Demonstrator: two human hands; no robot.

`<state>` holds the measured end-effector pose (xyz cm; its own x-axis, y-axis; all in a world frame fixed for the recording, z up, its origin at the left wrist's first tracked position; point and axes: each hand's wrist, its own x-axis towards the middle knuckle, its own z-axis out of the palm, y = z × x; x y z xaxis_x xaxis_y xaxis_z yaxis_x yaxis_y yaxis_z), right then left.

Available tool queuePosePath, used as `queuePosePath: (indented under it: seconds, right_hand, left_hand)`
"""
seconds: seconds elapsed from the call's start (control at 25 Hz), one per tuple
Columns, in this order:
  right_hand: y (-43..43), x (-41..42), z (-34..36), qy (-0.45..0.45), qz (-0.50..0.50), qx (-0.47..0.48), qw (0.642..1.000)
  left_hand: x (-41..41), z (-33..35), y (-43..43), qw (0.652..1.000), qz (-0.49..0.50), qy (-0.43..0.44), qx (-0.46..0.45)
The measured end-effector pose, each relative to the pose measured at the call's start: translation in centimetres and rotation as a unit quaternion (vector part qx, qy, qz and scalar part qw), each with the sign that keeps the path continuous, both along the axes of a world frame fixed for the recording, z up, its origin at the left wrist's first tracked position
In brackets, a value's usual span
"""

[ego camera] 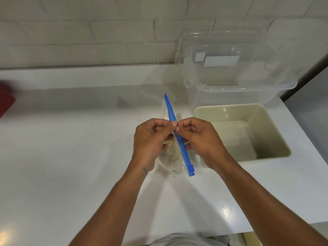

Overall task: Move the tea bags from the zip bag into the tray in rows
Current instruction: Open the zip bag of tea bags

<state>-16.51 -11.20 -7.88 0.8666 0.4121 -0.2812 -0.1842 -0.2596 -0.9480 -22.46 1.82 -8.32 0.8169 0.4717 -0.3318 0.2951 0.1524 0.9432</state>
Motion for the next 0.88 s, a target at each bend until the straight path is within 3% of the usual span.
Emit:
queuePosePath:
  seconds: [0.2,0.32,0.4,0.52,0.6,0.68,0.72,0.8,0.88]
  right_hand:
    - [0.8,1.1,0.8,0.053,-0.029,0.085,0.995]
    - [1.0,2.2,0.8,0.135,-0.029,0.128,0.982]
    - [0.7,2.9,0.7,0.265,-0.072,0.205,0.939]
    - [-0.4,4.4,-0.2,0.430,-0.150,0.328,0.827]
    - [-0.7,4.9,-1.1,0.451,-0.137,0.344,0.812]
    - [-0.4,4.7,-1.9,0.444,-0.101,0.311,0.834]
    - [-0.2,4.6,-2.1,0.433,-0.088,0.289,0.849]
    - [-0.1,4.4,-2.2,0.387,-0.083,0.257,0.882]
    - [-0.2,4.3,-2.0,0.279,-0.074,0.200,0.936]
  left_hand:
    - [-0.6,0.0,0.5,0.987,-0.039,-0.002,-0.154]
    - [-0.6,-0.6,1.1,0.955,-0.006,-0.005,-0.298]
    - [-0.2,-0.9,1.9,0.903,0.048,-0.018,-0.426]
    - [0.0,-2.0,3.9,0.845,0.089,-0.056,-0.524]
    - [0.0,-2.6,4.6,0.836,0.068,-0.047,-0.543]
    - [-0.2,-2.5,4.6,0.865,0.031,0.006,-0.500]
    - [-0.1,-2.2,4.5,0.900,0.011,0.032,-0.435]
    - [0.3,-1.7,4.0,0.974,-0.014,0.073,-0.215]
    - [0.8,-1.4,3.6,0.997,-0.013,0.074,-0.004]
